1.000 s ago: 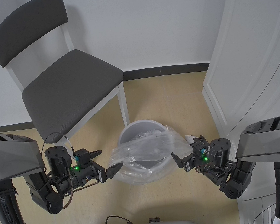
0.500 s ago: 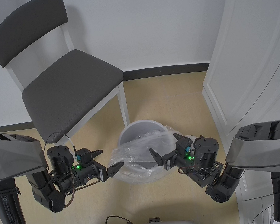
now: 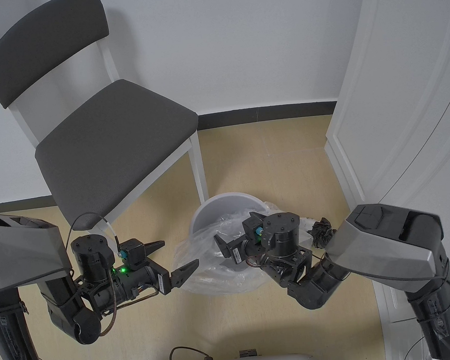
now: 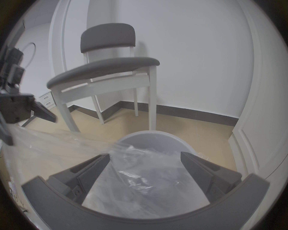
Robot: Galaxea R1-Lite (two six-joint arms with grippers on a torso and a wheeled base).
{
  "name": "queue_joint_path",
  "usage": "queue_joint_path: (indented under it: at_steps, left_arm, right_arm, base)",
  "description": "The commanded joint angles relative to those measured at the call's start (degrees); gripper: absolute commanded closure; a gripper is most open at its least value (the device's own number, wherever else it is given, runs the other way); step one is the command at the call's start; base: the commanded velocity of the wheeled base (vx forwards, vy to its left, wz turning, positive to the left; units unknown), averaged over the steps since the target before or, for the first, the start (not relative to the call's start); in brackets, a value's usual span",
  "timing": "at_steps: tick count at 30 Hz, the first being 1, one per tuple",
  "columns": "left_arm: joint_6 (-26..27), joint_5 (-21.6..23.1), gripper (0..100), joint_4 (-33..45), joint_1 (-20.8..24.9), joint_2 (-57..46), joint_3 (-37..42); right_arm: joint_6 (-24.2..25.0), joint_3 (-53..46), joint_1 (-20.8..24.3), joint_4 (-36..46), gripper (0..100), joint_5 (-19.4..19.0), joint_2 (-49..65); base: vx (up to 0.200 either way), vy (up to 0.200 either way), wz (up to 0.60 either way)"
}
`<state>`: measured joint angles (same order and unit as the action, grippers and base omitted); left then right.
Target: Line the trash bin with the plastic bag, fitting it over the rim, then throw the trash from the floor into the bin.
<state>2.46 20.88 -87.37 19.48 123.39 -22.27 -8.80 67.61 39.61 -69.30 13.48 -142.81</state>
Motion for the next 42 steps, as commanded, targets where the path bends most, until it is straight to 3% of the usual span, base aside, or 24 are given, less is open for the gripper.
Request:
queue_joint_path:
  at_steps: [1, 4, 20, 27, 28, 32, 37, 42]
  left_arm:
    - [0.1, 7.3, 0, -0.2, -0.6, -7.8, 4.6]
    - [-0.3, 11.0, 0, -0.2, -1.3, -10.1, 5.7]
    - [0.2, 10.6, 0, -0.2, -2.4, -9.9, 4.9]
    - [3.1, 6.1, 0, -0.2, -2.1, -9.9, 4.3]
    - [4.0, 4.4, 0, -0.2, -2.0, -10.0, 4.1]
    - [5.1, 3.3, 0, -0.2, -2.1, -10.4, 4.0]
    - [5.1, 3.4, 0, -0.2, -3.1, -11.1, 3.6]
    - [5.1, 3.4, 0, -0.2, -3.5, -10.7, 3.1]
  right_arm:
    - [-0.1, 14.3, -1.6, 8.3, 0, 3.0, -10.1]
    - [0.0, 17.4, -2.3, 9.7, 0, 4.0, -11.2]
    - [-0.1, 12.0, -3.4, 13.4, 0, 5.0, 3.7]
    - [-0.3, 6.6, -1.7, 23.3, 0, 4.3, 14.0]
    - [-0.8, 3.9, -0.5, 28.8, 0, 3.9, 17.1]
    - [-7.2, -0.2, -0.8, 37.2, 0, -1.5, 20.4]
    - [-19.1, 0.2, -4.4, 38.6, 0, -11.4, 17.9]
    - [-23.2, 4.8, -7.6, 39.0, 0, -17.2, 12.3]
  base:
    - [0.000, 0.000, 0.00]
    - [0.000, 0.000, 0.00]
    - [0.000, 0.000, 0.00]
    - [0.000, 0.000, 0.00]
    - [0.000, 0.000, 0.00]
    - [0.000, 0.000, 0.00]
    - [0.000, 0.000, 0.00]
    - [0.000, 0.000, 0.00]
